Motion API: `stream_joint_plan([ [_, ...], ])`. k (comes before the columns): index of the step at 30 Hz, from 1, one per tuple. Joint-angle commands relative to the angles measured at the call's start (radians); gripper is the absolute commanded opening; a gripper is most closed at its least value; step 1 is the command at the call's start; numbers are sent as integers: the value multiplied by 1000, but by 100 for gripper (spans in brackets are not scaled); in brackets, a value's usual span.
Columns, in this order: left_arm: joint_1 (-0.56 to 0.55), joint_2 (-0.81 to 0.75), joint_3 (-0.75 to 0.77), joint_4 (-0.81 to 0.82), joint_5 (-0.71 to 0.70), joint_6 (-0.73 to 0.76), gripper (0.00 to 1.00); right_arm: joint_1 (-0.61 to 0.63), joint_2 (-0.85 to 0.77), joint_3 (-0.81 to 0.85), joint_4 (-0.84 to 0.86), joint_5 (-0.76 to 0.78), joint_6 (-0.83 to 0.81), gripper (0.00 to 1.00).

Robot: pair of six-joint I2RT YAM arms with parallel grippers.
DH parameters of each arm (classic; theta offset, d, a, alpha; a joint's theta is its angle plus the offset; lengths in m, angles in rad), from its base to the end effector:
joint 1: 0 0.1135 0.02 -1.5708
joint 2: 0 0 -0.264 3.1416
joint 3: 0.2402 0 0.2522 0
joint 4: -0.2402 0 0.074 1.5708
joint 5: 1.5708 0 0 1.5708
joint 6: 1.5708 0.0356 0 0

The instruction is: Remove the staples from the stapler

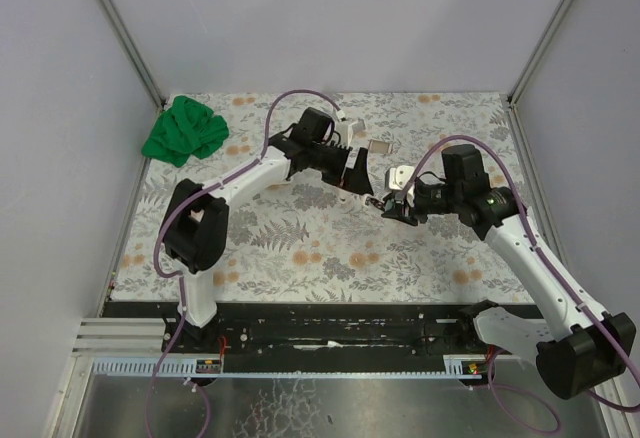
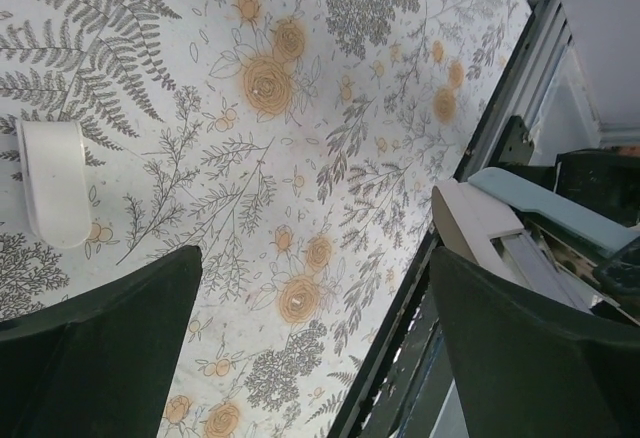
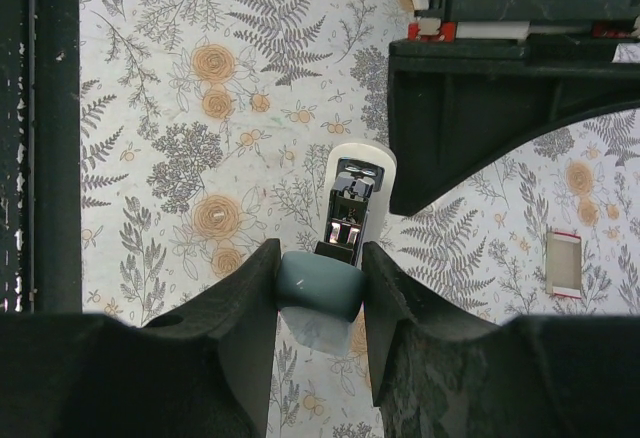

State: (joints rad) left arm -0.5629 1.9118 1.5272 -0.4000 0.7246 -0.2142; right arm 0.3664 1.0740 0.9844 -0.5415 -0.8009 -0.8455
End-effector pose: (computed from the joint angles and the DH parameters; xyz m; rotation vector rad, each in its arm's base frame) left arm 0.3503 -0.2489 0.2549 0.7895 2.3029 -1.2214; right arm 0.1993 0.1039 0.3251 -1.4899 1.3967 0.5805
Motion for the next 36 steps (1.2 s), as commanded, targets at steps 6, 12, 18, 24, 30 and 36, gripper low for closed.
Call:
stream_joint_plan([
  [6,102,-81,88,41,94,-46,100,1,11,13,48,41,14,0],
  [12,52,-78,101,-35,167,22,100,2,27,2,61,67,14,0],
  [18,-26,-41,83,-56,182,42,100,2,32,-3,62,78,13,0],
  [24,-69,-21,80,-57,189,43,100,3,29,-7,66,88,14,0],
  [30,-80,-21,43,-45,166,49,98,2,20,-8,74,87,11,0],
  [36,-72,-13,42,-36,156,43,83,2,13,-7,72,73,4,0],
])
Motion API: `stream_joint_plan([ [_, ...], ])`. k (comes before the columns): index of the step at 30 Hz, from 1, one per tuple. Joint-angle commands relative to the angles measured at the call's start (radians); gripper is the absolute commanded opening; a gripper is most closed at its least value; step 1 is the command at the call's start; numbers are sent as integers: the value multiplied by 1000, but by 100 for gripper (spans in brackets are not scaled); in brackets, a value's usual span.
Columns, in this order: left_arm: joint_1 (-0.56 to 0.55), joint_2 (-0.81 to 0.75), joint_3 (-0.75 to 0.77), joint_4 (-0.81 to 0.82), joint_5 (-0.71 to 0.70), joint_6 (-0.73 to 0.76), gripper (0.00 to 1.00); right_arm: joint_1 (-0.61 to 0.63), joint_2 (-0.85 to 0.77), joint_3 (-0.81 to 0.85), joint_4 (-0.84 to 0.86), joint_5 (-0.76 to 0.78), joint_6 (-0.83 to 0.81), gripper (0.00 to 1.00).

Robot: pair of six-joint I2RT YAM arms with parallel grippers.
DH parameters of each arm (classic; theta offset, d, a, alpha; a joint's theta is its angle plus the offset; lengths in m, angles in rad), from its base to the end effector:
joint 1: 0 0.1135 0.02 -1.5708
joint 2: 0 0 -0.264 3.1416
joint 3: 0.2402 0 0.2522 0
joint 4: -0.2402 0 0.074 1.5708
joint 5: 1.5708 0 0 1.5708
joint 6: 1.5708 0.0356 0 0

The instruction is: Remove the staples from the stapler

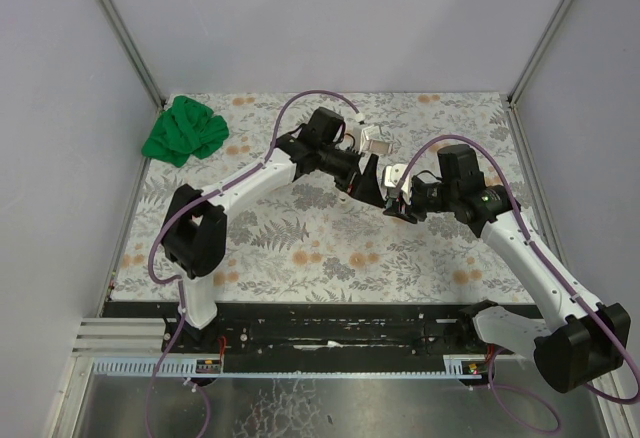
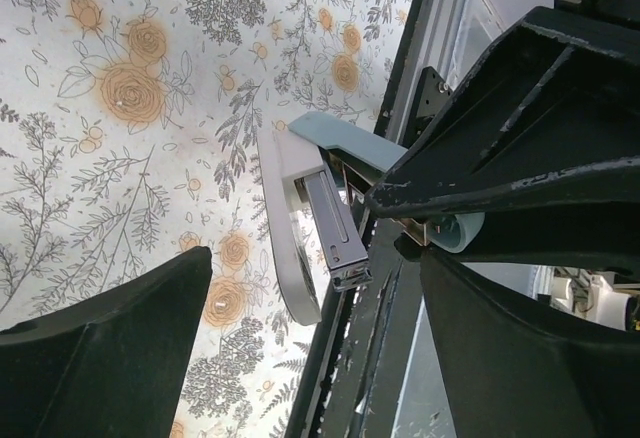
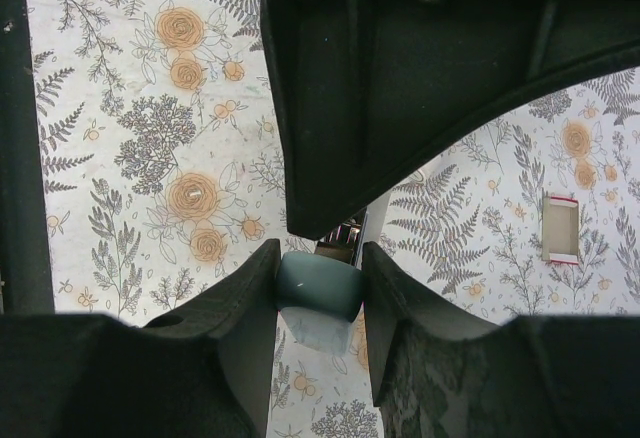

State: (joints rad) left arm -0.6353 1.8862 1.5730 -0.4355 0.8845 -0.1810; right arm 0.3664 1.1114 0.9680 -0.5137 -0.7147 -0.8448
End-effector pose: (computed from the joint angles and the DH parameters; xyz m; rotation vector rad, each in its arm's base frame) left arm 0.3251 -0.2739 0.2804 1.0004 2.1773 -1.4259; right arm 0.2100 0.1056 0.3129 -1.4798 1.4748 0.5061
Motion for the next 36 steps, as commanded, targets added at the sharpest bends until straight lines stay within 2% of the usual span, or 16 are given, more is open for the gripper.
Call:
stream_joint_plan([
  [1,3,13,0,2,-1,8,81,2,-26,8,43,-15,2,0],
  [5,8,24,5,4,1,3,68,2,-31,10,41,-31,-2,0],
  [7,8,34,5,7,1,-1,57,1,-35,10,40,-38,-4,0],
  [13,8,41,7,7,-8,-6,46,3,-37,17,42,-30,-6,0],
  [17,9,38,11,5,-36,-10,26,2,-29,14,40,-20,-11,0],
  [18,11,35,13,4,-48,-11,22,3,-25,14,39,-18,-10,3],
  [20,13,28,19,1,-67,-11,15,2,-20,13,39,-12,-3,16],
  [24,25,9,31,-5,-105,-8,10,3,-15,6,55,-3,25,38],
  [27,34,-13,37,-4,-162,-10,6,3,-9,1,74,0,68,65],
  [32,37,-56,45,-9,-287,7,3,2,27,42,51,-8,163,100],
  [36,34,-84,39,-11,-412,17,3,1,94,118,18,-10,303,99],
])
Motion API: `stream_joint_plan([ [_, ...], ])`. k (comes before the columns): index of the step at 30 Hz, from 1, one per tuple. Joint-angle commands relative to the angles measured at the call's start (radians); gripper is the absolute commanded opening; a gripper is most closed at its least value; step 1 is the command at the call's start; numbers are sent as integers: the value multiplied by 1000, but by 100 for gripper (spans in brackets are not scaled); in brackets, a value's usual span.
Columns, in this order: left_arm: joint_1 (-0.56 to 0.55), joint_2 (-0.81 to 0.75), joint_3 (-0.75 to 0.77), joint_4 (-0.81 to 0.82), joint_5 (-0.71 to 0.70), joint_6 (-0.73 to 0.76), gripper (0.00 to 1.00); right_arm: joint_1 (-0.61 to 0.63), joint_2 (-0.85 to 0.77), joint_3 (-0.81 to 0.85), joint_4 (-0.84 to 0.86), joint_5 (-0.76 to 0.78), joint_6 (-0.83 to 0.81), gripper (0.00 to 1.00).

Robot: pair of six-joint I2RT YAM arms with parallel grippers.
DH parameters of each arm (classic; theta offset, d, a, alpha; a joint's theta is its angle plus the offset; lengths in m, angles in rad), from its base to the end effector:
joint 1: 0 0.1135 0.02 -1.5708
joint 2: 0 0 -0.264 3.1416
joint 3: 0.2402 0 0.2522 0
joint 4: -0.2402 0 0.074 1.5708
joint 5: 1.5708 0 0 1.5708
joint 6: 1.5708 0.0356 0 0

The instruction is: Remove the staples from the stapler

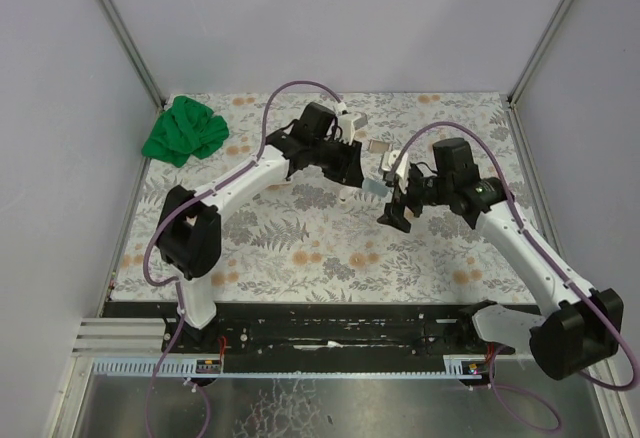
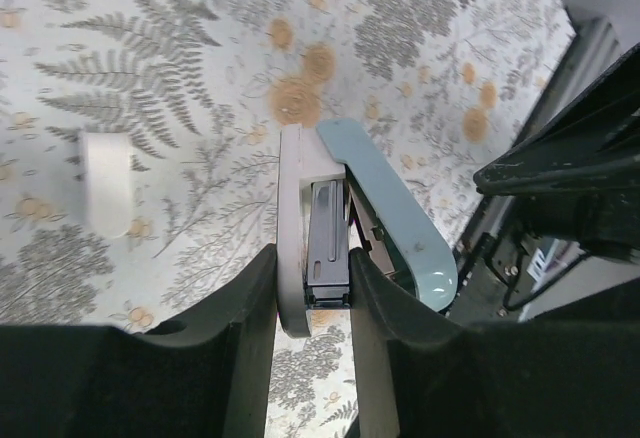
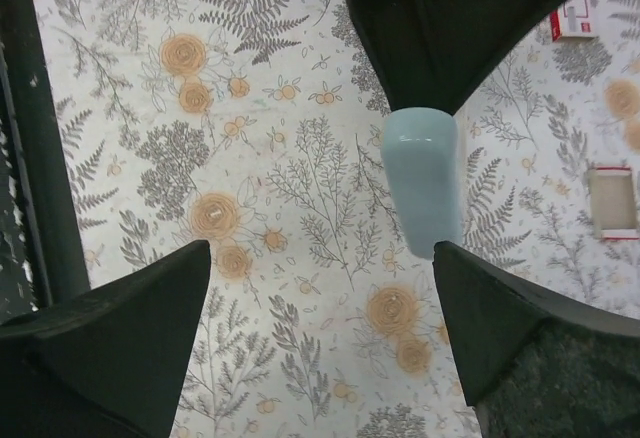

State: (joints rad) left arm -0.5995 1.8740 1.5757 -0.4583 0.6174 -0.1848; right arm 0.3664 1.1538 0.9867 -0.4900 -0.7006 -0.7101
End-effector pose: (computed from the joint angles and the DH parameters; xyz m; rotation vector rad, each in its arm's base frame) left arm 0.3397 -0.2571 0.2801 0.8143 2.2730 -1.0990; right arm 0.2203 0.1091 0.3115 -1.3830 1.5899 0.5723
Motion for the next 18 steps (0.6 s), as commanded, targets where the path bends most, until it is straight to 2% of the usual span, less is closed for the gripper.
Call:
stream_joint_plan([
  [1,-4,-76,33,12,-185,26,3,2,72,116,1,-14,231,99],
  [4,-11,-84,18,12,-291,40,2,1,128,158,45,102,493,99],
  [7,-17,-93,0,24,-360,38,1,2,184,200,28,165,571,99],
  [11,-51,-98,-5,24,-477,48,0,-2,219,192,112,250,708,99],
  [18,-82,-102,-11,38,-541,56,0,-7,327,294,91,205,869,99],
])
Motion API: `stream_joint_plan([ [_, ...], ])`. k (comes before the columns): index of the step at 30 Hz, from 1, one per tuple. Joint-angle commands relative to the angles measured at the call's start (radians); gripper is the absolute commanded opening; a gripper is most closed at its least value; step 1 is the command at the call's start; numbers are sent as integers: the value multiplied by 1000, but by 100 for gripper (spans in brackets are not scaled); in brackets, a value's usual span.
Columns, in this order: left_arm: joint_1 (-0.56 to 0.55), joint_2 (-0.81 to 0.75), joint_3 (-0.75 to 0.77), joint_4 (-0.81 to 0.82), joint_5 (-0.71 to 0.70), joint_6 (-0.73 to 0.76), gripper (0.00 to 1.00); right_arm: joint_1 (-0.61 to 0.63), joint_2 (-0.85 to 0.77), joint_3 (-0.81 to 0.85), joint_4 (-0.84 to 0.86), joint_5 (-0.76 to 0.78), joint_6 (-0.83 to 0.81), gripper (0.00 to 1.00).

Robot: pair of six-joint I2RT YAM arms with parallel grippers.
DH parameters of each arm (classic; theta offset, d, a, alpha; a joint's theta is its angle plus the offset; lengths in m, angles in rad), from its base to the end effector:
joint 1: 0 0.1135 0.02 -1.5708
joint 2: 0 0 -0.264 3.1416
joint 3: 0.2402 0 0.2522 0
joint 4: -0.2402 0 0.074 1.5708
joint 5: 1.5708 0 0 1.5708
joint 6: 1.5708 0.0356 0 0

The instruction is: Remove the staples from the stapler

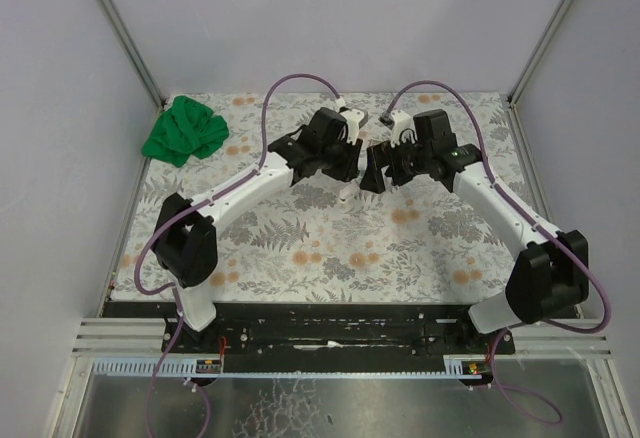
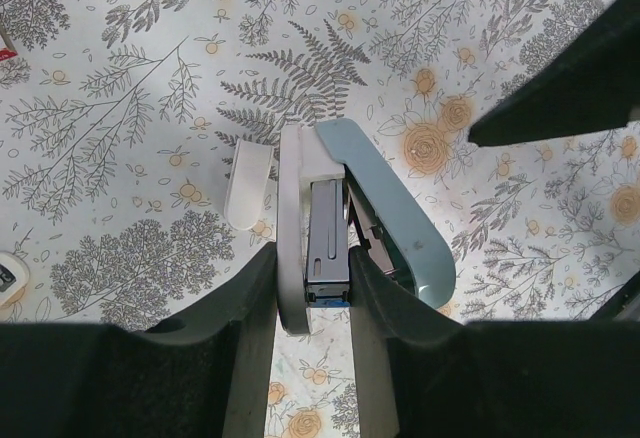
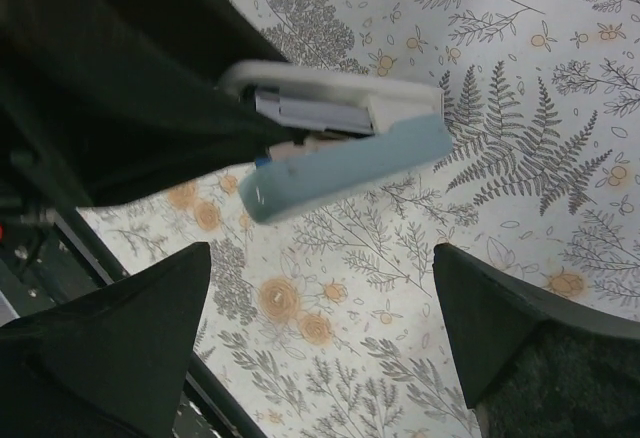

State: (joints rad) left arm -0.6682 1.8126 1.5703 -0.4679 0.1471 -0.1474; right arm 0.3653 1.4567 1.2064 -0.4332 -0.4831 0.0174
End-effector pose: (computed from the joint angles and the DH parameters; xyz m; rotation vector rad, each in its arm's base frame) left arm 0.3250 -0.2632 0.2981 0.6794 2.2424 -0.5847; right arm 0.2967 0.1312 0.3066 -0.6494 2.1724 0.7482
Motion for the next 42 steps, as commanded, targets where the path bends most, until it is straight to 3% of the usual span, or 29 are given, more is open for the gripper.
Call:
stream_joint_plan([
  [1,-16,-39,-7,48,-75,19,0,-6,33,78,40,-14,155,99],
  [17,-53,-41,-11,63,-71,46,0,-84,160,104,33,-44,204,99],
  [20,-52,-49,-11,67,-65,49,0,-108,166,88,29,-97,194,89],
  [24,-45,-71,-18,78,-54,52,0,-158,162,66,24,-144,190,68],
  [29,-3,-88,-19,82,48,27,0,-189,148,43,12,-183,162,57],
  [42,176,-113,-100,192,502,-126,0,-229,109,22,-18,-215,62,51],
])
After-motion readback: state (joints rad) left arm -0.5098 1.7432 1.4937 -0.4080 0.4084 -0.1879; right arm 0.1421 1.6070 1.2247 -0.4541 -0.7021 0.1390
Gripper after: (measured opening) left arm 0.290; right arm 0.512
